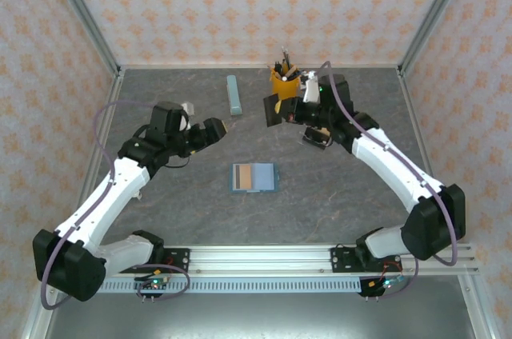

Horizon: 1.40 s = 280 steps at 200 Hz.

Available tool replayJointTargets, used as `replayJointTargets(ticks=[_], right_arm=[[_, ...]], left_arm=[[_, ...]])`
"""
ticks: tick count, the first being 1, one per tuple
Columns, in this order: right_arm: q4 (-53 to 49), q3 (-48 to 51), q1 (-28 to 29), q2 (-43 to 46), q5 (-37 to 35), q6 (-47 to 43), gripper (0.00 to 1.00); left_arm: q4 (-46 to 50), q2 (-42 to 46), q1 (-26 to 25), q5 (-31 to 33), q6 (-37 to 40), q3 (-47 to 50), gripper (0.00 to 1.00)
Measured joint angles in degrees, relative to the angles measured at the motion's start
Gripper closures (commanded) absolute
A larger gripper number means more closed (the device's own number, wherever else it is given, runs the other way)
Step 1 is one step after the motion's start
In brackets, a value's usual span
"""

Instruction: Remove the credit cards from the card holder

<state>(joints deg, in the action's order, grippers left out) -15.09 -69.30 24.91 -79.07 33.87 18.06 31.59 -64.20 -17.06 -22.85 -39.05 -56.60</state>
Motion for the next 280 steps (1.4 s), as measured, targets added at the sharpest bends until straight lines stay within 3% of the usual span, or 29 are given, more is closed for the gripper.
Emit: replayJointTargets(ticks=[34,79,129,185,234,280], right_arm=[[-10.75,-3.74,-2.40,0.13,-10.01,-15.54,1.00],[-19.61,-5.09,-7.10,0.17,-15.69,-32.65,1.00],[-24.37,-8.22,-11.63,-1.70,-14.29,-48.78,1.00],[-27.10,-12.48,-12.85,-11.87,-10.84,-64.35,1.00],[-28.13,-13.07,-14.62,-20.00,-8.46,-70.34,1.00],[-28.83,-13.07,-15.74,-21.94,-6.27,-73.00,1.00]], left_arm=[[11.06,1.29,0.61,8.94,6.95,-1.38,0.00],[16.35,4.48,0.61,16.06,11.58,-2.54,0.00],[17.09,3.04,0.61,16.26,12.66,-2.62,0.00],[17.09,2.14,0.61,16.20,13.46,-2.62,0.00],[17.07,1.70,0.61,15.78,13.66,-2.60,0.00],[17.07,1.14,0.61,15.50,13.66,-2.60,0.00]])
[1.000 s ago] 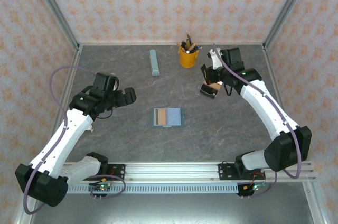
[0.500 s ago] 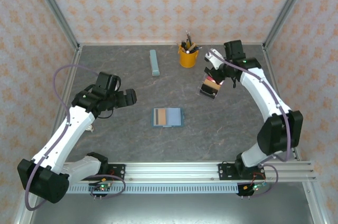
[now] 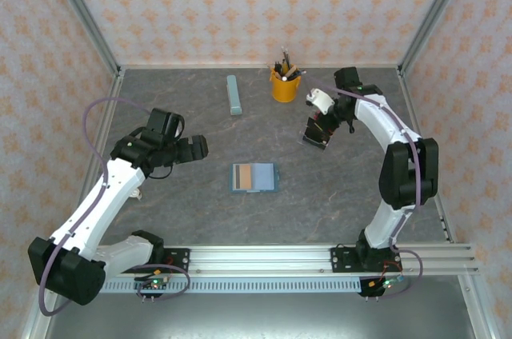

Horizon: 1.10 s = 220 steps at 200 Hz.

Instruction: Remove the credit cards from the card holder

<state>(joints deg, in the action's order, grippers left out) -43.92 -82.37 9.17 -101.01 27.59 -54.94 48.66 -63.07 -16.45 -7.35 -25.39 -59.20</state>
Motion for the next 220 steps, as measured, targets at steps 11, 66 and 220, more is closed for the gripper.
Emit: replayJointTargets(ticks=[11,66,220], right_arm=[[-0.09,0.00,0.02,-0.02,0.35,-0.28,1.00],[-0.13,0.00,0.04,-2.08,0.33,-0.66,0.98],[7.37,5.92,0.57,15.54,3.37,25.44,0.65]], left_arm=[[0.00,-0.09,0.00,-0.13,0.00,0.00,0.00],[0.00,-0.09,0.00,-1.20,0.02,0.00,0.00],[-3.67,-1.73,0.00,-7.80,-1.73,3.76,0.00]])
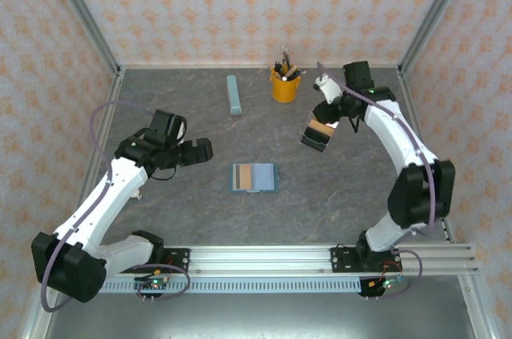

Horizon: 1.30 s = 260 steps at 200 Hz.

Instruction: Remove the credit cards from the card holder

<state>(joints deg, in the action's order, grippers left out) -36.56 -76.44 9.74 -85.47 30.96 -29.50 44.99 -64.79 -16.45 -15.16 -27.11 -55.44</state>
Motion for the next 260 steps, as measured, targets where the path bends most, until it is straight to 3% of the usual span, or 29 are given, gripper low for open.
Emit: replayJointTargets(ticks=[44,67,106,142,170,211,260], right_arm=[[4.15,11.61,10.14,11.54,-4.57,23.39,0.54],[5.46,14.47,14.69,12.35,-6.08,34.36,0.46],[6.88,16.46,23.65,9.14,-9.01,46.16,0.46],[6.67,10.03,32.06,-4.09,-12.81,49.92,0.51],[5.27,2.43,35.95,-15.23,-14.58,50.75,0.52],[1.84,-3.80,37.13,-24.06,-15.54,50.58,0.52],[-2.99,-8.37,37.11,-30.82,-14.88,48.72,0.52]], left_arm=[[-6.01,-2.78,0.00,-5.88,-4.11,4.44,0.00],[-9.99,-3.65,0.00,-8.92,-6.95,6.84,0.00],[-15.37,-6.80,-0.90,-12.22,-10.86,8.59,0.04],[-19.71,-9.60,-2.34,-13.44,-14.01,9.97,0.06],[-21.94,-11.72,-2.97,-14.05,-15.93,10.69,0.14],[-24.35,-14.05,-3.10,-15.02,-17.44,11.39,0.24],[-27.30,-16.65,-4.59,-17.68,-17.88,11.63,0.44]])
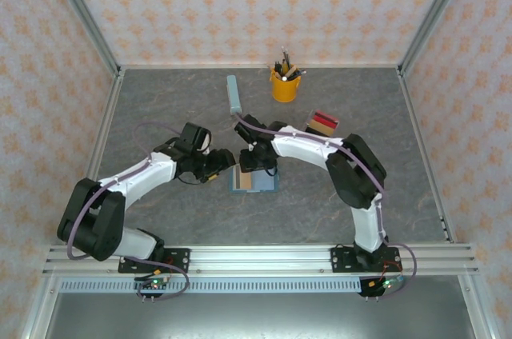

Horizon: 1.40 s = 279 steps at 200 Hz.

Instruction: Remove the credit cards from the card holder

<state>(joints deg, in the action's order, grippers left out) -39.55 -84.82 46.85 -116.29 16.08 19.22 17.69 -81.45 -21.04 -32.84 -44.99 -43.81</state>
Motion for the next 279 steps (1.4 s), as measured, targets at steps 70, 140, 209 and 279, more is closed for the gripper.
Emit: replayJointTargets(ticks=[70,140,209,279], right_arm=[[-4.04,-3.43,-0.02,-2.93,-0.26,-2.64,0.67],[-5.90,-5.51,-0.02,-4.31,0.24,-2.99,0.77],[-5.90,-5.84,-0.02,-4.59,0.85,-2.97,0.83],[-5.90,-5.84,-0.02,-4.63,0.87,-2.97,0.83]], left_arm=[[-2.97,-3.28,-0.37,-2.62,-0.20,0.07,0.69],[-4.33,-6.84,-1.49,-3.43,-0.15,0.07,0.71],[-5.16,-10.34,-1.86,-4.28,0.09,-0.31,0.75],[-4.61,-12.41,-1.86,-3.80,1.99,-2.67,0.72]])
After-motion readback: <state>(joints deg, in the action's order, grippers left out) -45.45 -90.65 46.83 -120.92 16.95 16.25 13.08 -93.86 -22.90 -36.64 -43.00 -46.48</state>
